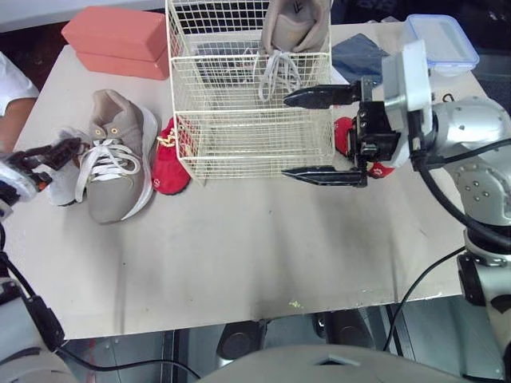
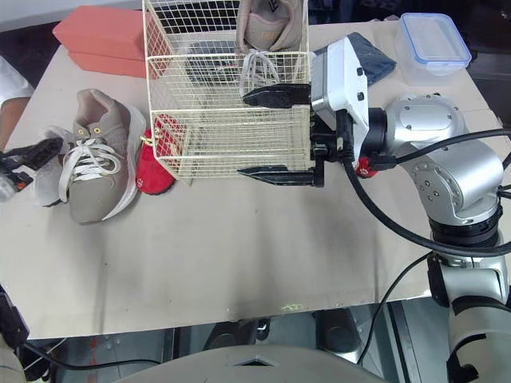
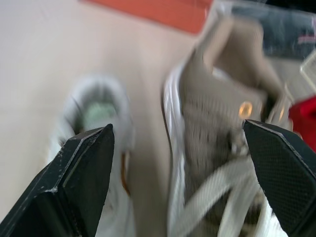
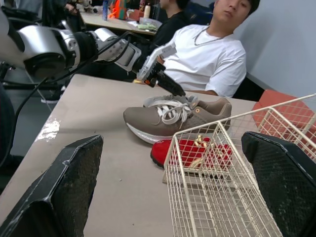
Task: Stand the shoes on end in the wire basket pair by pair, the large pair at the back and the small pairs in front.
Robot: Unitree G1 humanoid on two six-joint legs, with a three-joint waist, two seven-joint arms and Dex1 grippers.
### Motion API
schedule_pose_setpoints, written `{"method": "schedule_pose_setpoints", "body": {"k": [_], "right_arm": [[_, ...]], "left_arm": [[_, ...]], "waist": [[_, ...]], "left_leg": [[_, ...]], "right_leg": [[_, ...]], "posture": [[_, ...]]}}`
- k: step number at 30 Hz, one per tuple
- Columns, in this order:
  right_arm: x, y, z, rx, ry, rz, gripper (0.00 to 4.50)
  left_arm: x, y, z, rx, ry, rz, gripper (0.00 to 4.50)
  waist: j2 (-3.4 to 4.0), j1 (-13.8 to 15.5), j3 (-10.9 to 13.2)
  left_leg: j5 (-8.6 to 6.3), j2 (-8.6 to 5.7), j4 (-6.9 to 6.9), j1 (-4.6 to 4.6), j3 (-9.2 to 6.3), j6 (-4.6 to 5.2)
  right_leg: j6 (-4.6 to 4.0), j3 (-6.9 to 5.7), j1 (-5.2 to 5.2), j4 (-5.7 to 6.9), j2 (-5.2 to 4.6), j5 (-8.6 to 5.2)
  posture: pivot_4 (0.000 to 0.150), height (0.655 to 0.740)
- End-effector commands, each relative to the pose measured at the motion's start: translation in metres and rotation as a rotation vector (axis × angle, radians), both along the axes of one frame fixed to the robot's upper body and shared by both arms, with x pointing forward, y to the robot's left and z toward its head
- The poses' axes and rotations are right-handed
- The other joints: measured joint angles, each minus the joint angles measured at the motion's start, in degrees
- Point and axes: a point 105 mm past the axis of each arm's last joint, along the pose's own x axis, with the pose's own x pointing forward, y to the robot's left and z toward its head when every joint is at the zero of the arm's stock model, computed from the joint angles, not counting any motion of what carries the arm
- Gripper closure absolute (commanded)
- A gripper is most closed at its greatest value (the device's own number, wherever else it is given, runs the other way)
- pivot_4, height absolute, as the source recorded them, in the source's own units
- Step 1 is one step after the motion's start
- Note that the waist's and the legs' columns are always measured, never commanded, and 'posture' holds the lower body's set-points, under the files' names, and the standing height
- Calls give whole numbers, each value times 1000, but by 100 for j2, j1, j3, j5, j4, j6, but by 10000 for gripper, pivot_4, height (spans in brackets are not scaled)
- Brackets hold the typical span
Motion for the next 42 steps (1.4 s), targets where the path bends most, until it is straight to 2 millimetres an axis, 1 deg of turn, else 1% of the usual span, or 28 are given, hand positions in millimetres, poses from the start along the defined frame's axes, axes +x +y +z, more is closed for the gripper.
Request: {"method": "schedule_pose_setpoints", "body": {"k": [1, 3, 10, 14, 18, 22, 25, 26, 27, 29, 30, 31, 34, 35, 39, 42], "right_arm": [[-7, 2, 5, 3, -66, 23, 641], [-7, 3, 4, 2, -70, 29, 641], [-7, 5, 4, 8, -77, 27, 641], [-7, 4, 4, 9, -78, 22, 641], [-7, 5, 4, 10, -79, 22, 641], [-7, 6, 4, 17, -80, 19, 641], [-7, 6, 3, 23, -81, 18, 641], [-7, 6, 3, 25, -81, 19, 0], [-7, 7, 4, 28, -82, 19, 0], [-7, 8, 4, 33, -84, 20, 0], [-7, 8, 4, 34, -85, 20, 0], [-7, 8, 4, 34, -85, 20, 0], [-7, 8, 4, 36, -86, 20, 0], [-6, 8, 5, 37, -86, 20, 0], [-6, 9, 5, 42, -88, 19, 0], [-5, 8, 7, 49, -89, 16, 0]], "left_arm": [[5, 2, 14, -16, -42, -16, 0], [8, 1, 12, -14, -26, -29, 0], [15, -18, 1, -33, 46, -174, 0], [15, -27, -9, -25, 120, -241, 0], [12, -26, -11, 23, 196, -269, 0], [5, -26, -5, 43, 251, -324, 0], [1, -24, -3, 47, 284, -327, 0], [1, -23, -3, 46, 290, -325, 5099], [0, -23, -3, 42, 297, -327, 6527], [-1, -23, -5, 33, 307, -330, 16262], [-1, -23, -5, 31, 309, -328, 20335], [-1, -22, -5, 31, 308, -319, 25638], [-2, -20, -5, 23, 301, -308, 36094], [-2, -20, -5, 21, 294, -302, 38909], [-1, -17, 2, 13, 219, -293, 39147], [2, -13, 23, 4, 72, -271, 39167]], "waist": [[-12, 1, 0], [-18, 2, -2], [-21, -16, -3], [-21, -5, -3], [-22, -3, -4], [-22, -7, -4], [-22, -9, -4], [-22, -11, -4], [-22, -11, -4], [-22, -10, -4], [-22, -6, -4], [-22, -3, -4], [-22, -6, -4], [-22, -6, -4], [-22, -16, -4], [-26, -17, -2]], "left_leg": [[0, 0, 2, -3, -4, 0], [0, -1, 4, -4, -5, 0], [0, -7, 6, -5, -7, 0], [0, -8, 6, -5, -10, 0], [0, -11, 8, -5, -10, 0], [0, -12, 8, -5, -9, 0], [0, -12, 7, -5, -10, 0], [0, -12, 8, -5, -10, 1], [0, -12, 7, -5, -10, 1], [0, -12, 8, -5, -13, 1], [0, -12, 8, -5, -13, 1], [0, -14, 8, -5, -13, 1], [0, -14, 11, -5, -16, 1], [0, -14, 11, -5, -17, 1], [0, -14, 10, -5, -18, 0], [0, -12, 9, -5, -20, 0]], "right_leg": [[0, -4, 0, 1, 0, 0], [0, -5, 0, 1, 0, 0], [0, -9, -1, 2, -3, 0], [0, -13, -1, 3, -3, 0], [1, -16, 0, 3, -4, 0], [1, -17, 0, 4, -3, 0], [1, -19, 0, 5, 1, 0], [1, -20, 0, 5, 1, 0], [1, -20, 0, 5, 1, 0], [1, -24, 0, 6, 1, 0], [1, -25, 0, 6, 0, 0], [1, -32, 0, 6, 0, 0], [1, -53, 0, 5, -2, 0], [1, -55, 0, 5, -4, 0], [1, -57, 0, 7, -8, 0], [1, -62, 0, 8, -10, 0]], "posture": [[1500, 7400], [1500, 7400], [1500, 7400], [1500, 7400], [1500, 7400], [1500, 7400], [1500, 7400], [1500, 7400], [1500, 7400], [1500, 7400], [1500, 7400], [1500, 7400], [1500, 7400], [1500, 7400], [1500, 7400], [1500, 7400]]}}
